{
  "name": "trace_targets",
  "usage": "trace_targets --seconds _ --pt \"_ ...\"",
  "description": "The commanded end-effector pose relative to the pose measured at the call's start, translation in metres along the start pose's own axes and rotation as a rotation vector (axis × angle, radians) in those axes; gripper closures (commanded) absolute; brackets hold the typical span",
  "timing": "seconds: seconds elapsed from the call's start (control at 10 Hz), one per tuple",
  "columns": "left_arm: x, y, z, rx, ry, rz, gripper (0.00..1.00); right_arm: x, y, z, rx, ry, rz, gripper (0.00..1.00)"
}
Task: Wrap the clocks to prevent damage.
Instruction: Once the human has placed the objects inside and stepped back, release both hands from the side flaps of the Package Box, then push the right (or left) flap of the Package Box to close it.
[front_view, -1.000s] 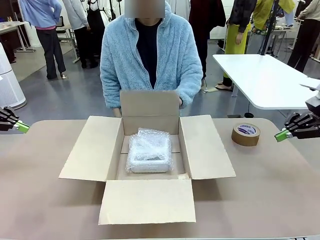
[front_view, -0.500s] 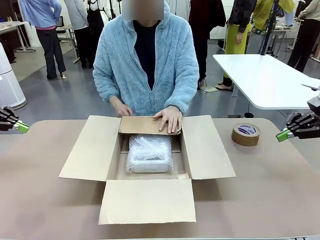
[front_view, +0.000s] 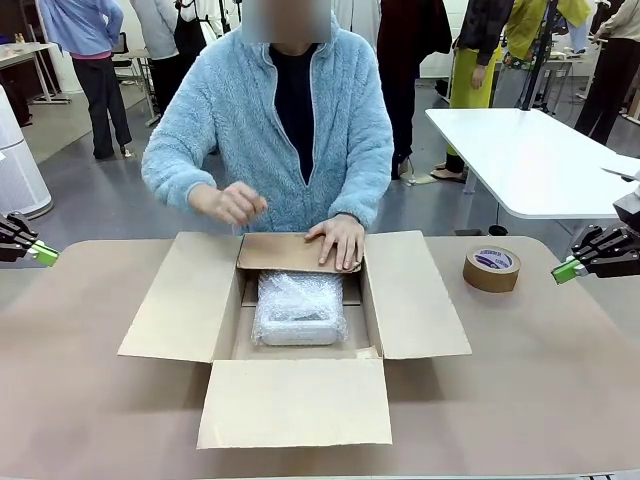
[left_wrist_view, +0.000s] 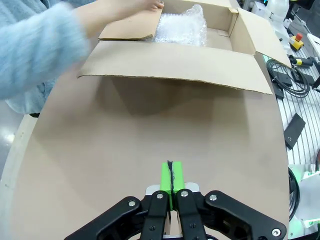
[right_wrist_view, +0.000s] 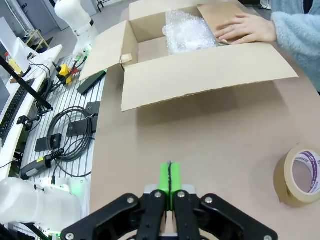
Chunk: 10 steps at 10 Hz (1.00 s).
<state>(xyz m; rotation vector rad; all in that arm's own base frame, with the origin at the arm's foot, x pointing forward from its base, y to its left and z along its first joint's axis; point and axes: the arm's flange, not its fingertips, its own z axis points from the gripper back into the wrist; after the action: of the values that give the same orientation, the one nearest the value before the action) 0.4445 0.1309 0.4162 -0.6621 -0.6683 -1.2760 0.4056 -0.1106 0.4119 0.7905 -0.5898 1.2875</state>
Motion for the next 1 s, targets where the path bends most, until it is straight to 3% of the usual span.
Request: trace_targets --seconds 0.0,0.9 --pt "-0.0006 0.0003 0.0018 0.010 -0.005 0.003 0.99 0.0000 -0.0012 -0.0014 -0.010 0.000 -0.009 0.99" --pt "-0.0006 0.0003 0.0018 0.010 -0.005 0.003 0.99 0.0000 -0.0012 -0.0014 -0.010 0.000 -0.009 0.99"
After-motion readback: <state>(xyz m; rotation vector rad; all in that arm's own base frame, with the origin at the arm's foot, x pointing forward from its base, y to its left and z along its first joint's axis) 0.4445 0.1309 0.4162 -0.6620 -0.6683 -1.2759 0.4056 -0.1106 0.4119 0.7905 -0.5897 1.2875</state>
